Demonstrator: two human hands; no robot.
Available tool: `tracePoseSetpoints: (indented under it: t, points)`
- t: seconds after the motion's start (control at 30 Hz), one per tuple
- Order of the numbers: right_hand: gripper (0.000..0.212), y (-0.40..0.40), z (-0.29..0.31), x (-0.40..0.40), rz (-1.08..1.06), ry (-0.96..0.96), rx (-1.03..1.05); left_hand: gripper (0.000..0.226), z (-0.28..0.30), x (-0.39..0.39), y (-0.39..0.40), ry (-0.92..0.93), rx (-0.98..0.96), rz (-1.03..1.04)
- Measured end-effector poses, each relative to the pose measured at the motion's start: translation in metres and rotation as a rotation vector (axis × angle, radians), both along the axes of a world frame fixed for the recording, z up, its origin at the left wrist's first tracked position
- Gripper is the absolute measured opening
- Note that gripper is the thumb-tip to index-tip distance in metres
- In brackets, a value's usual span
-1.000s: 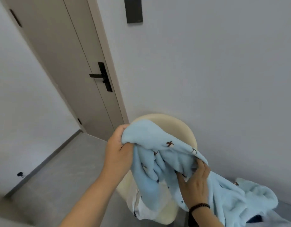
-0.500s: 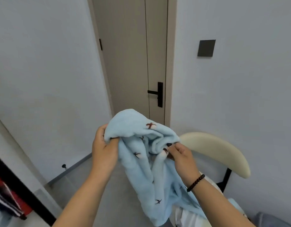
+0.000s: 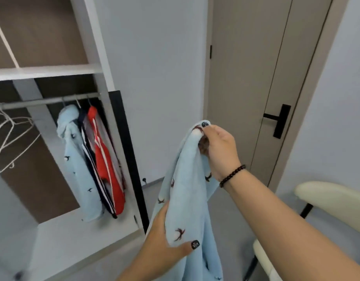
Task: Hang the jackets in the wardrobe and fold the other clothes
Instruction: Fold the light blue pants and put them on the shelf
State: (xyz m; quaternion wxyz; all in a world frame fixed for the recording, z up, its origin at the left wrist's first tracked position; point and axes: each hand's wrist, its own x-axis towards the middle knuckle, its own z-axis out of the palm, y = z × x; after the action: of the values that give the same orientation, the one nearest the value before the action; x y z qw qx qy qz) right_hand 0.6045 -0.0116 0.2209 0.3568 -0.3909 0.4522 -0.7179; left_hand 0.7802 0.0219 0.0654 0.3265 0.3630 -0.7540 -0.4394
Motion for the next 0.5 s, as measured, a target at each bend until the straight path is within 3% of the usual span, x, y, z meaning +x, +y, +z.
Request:
tracePoseSetpoints:
  t: [0.03,0.1,0.17,0.23,0.33,0.5]
  points:
    - [0.029,-0.006,0.002,0.011,0.029,0.006,-0.003,0.092,-0.003,0.007,0.000,-0.023,0.001,0.044]
    - [0.041,-0.016,0.005,0.029,0.078,-0.002,-0.001,0.058,-0.008,0.026,0.001,-0.083,0.076,0.236]
    - [0.038,-0.023,0.003,0.041,0.116,0.002,0.020,0.029,-0.008,0.043,0.001,-0.059,0.184,0.388]
    - [0.026,-0.029,-0.004,0.047,0.184,0.079,0.105,0.030,0.002,0.053,0.004,-0.013,0.201,0.479]
    - [0.013,-0.027,-0.025,0.050,0.417,0.266,0.272,0.022,0.028,0.057,0.006,0.237,0.257,0.611]
    - [0.040,0.014,-0.081,0.041,0.931,0.657,0.322,0.015,0.057,0.055,0.005,0.615,0.405,0.805]
